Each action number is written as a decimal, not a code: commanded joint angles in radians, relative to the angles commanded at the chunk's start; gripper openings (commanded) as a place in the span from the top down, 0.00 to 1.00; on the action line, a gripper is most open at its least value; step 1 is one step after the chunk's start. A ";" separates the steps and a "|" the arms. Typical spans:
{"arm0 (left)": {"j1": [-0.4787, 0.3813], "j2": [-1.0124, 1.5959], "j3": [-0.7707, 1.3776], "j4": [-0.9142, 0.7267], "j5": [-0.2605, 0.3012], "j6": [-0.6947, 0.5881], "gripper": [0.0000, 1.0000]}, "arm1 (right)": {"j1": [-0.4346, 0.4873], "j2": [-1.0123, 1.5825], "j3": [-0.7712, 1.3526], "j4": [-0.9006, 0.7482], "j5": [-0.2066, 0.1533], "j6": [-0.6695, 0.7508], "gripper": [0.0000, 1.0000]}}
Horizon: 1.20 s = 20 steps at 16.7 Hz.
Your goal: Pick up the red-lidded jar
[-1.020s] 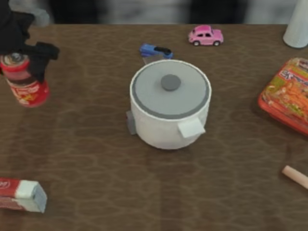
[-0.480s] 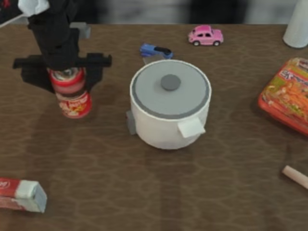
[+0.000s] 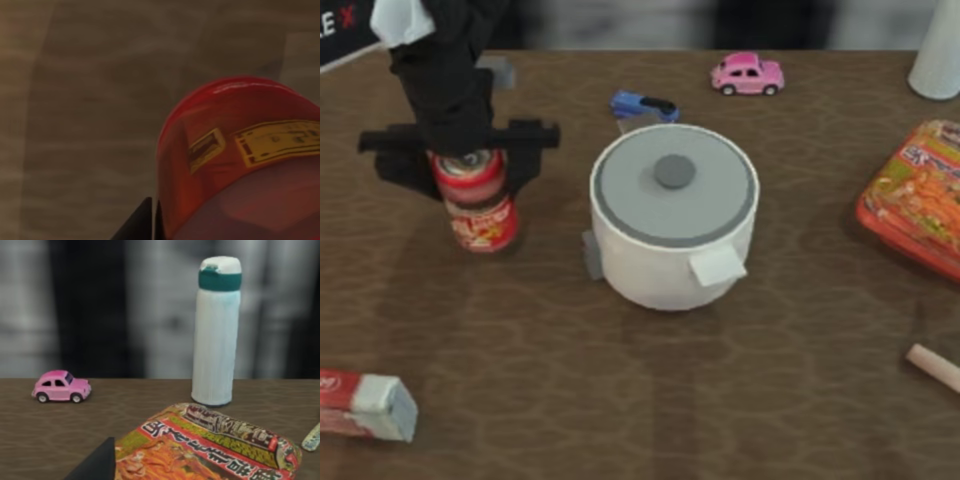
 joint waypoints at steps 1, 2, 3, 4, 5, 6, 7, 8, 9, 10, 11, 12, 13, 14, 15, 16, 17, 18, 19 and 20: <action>-0.001 0.009 -0.019 0.027 0.000 0.001 1.00 | 0.000 0.000 0.000 0.000 0.000 0.000 0.00; -0.002 0.018 -0.038 0.057 0.000 0.002 1.00 | 0.000 0.000 0.000 0.000 0.000 0.000 0.00; -0.001 0.028 -0.058 0.087 -0.001 0.001 1.00 | 0.000 0.000 0.000 0.000 0.000 0.000 0.00; -0.001 0.037 -0.075 0.113 -0.001 0.001 1.00 | 0.000 0.000 0.000 0.000 0.000 0.000 0.00; 0.000 0.044 -0.087 0.128 -0.001 0.000 1.00 | 0.000 0.000 0.000 0.000 0.000 0.000 0.00; 0.000 0.046 -0.091 0.134 -0.001 0.000 1.00 | 0.000 0.000 0.000 0.000 0.000 0.000 0.00; 0.000 0.046 -0.091 0.134 -0.001 0.000 1.00 | 0.000 0.000 0.000 0.000 0.000 0.000 0.00; 0.000 0.046 -0.091 0.134 -0.001 0.000 1.00 | 0.000 0.000 0.000 0.000 0.000 0.000 0.00; 0.000 0.046 -0.091 0.134 -0.001 0.000 1.00 | 0.000 0.000 0.000 0.000 0.000 0.000 0.00; 0.000 0.046 -0.091 0.134 -0.001 0.000 0.92 | 0.000 0.000 0.000 0.000 0.000 0.000 0.00; 0.000 0.046 -0.091 0.134 -0.001 0.000 0.85 | 0.000 0.000 0.000 0.000 0.000 0.000 0.00; 0.000 0.046 -0.091 0.134 -0.001 0.000 0.77 | 0.000 0.000 0.000 0.000 0.000 0.000 0.00; 0.000 0.046 -0.091 0.134 -0.001 0.000 0.70 | 0.000 0.000 0.000 0.000 0.000 0.000 0.00; 0.000 0.046 -0.091 0.134 -0.001 0.000 0.62 | 0.000 0.000 0.000 0.000 0.000 0.000 0.00; 0.000 0.046 -0.091 0.134 -0.001 0.000 0.55 | 0.000 0.000 0.000 0.000 0.000 0.000 0.00; 0.000 0.046 -0.091 0.134 -0.001 0.000 0.47 | 0.000 0.000 0.000 0.000 0.000 0.000 0.00; 0.000 0.046 -0.091 0.134 -0.001 0.000 0.40 | 0.000 0.000 0.000 0.000 0.000 0.000 0.00; 0.000 0.046 -0.091 0.134 -0.001 0.000 0.32 | 0.000 0.000 0.000 0.000 0.000 0.000 0.00; 0.000 0.046 -0.091 0.134 -0.001 0.000 0.25 | 0.000 0.000 0.000 0.000 0.000 0.000 0.00; 0.000 0.046 -0.091 0.134 -0.001 0.000 0.17 | 0.000 0.000 0.000 0.000 0.000 0.000 0.00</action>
